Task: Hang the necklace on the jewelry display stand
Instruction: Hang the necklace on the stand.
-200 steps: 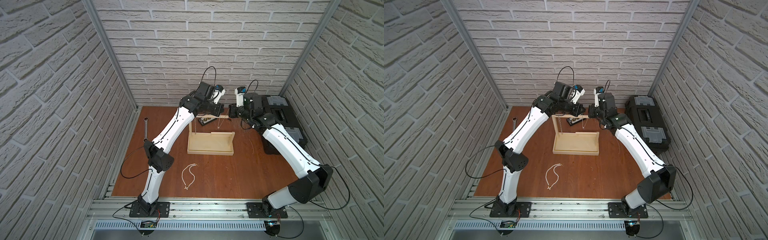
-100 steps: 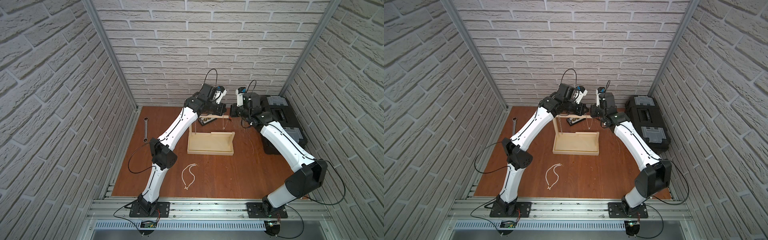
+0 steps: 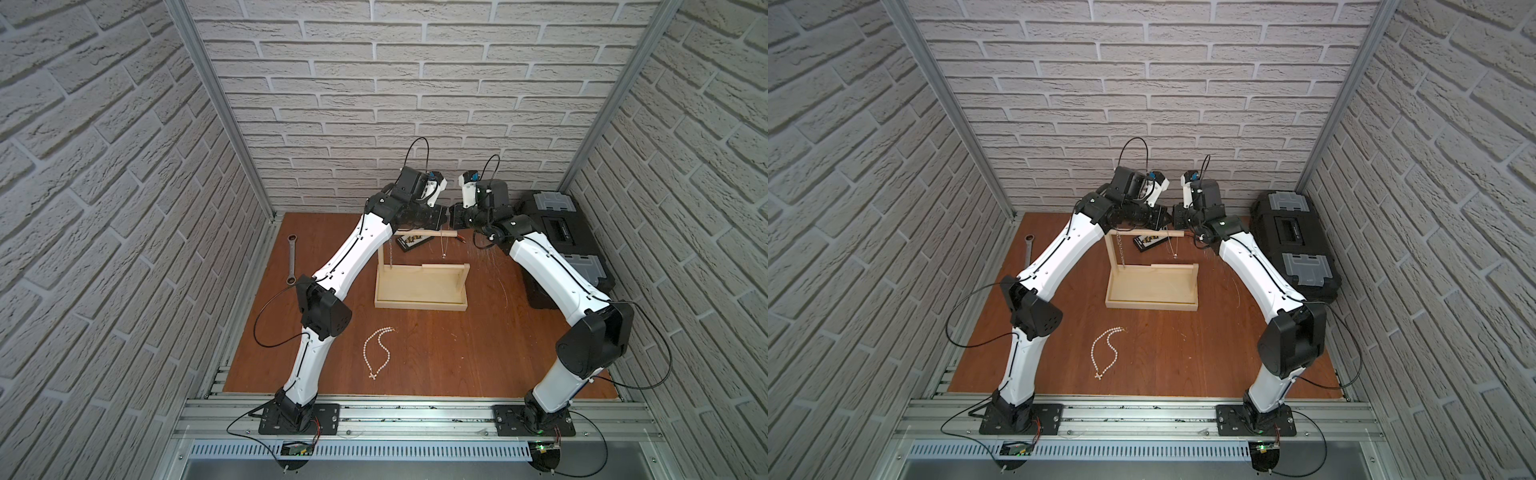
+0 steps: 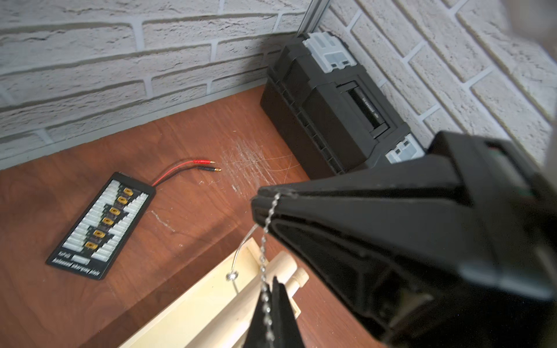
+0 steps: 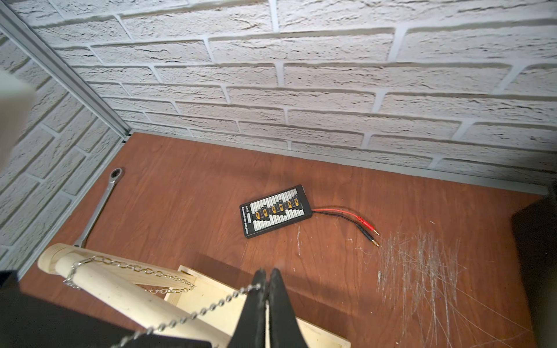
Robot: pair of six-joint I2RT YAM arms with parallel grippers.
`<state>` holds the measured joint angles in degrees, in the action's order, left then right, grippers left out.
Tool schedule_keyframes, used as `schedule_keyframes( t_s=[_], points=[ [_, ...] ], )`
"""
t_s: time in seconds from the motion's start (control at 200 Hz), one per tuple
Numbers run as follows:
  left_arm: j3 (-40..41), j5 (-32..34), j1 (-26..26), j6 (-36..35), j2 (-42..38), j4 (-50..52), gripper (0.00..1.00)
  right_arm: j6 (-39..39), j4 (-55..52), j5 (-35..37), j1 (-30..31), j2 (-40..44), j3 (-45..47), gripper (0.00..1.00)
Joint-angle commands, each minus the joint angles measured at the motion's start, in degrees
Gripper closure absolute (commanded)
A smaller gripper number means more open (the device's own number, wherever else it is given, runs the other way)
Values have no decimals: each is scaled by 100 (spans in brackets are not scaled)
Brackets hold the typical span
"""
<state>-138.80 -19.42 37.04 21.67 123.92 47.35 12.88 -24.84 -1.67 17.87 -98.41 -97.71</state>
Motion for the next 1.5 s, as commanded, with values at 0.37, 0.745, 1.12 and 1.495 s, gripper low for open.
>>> schedule_keyframes(
  t_s=[0.37,0.745,1.12,1.495],
  points=[
    [2008,271,-311,139,-1620,-714,100,-637,-850,-657,737,-924,-1397,94],
    [2990,302,-418,249,-2138,-1084,100,-770,-1290,-636,936,-1448,-2030,93],
    [3351,292,-553,486,-2152,-1443,100,-897,-1387,-738,947,-1818,-2238,93],
    [3390,199,-570,566,-2068,-1528,100,-954,-1611,-616,947,-1954,-2462,89]
  ],
)
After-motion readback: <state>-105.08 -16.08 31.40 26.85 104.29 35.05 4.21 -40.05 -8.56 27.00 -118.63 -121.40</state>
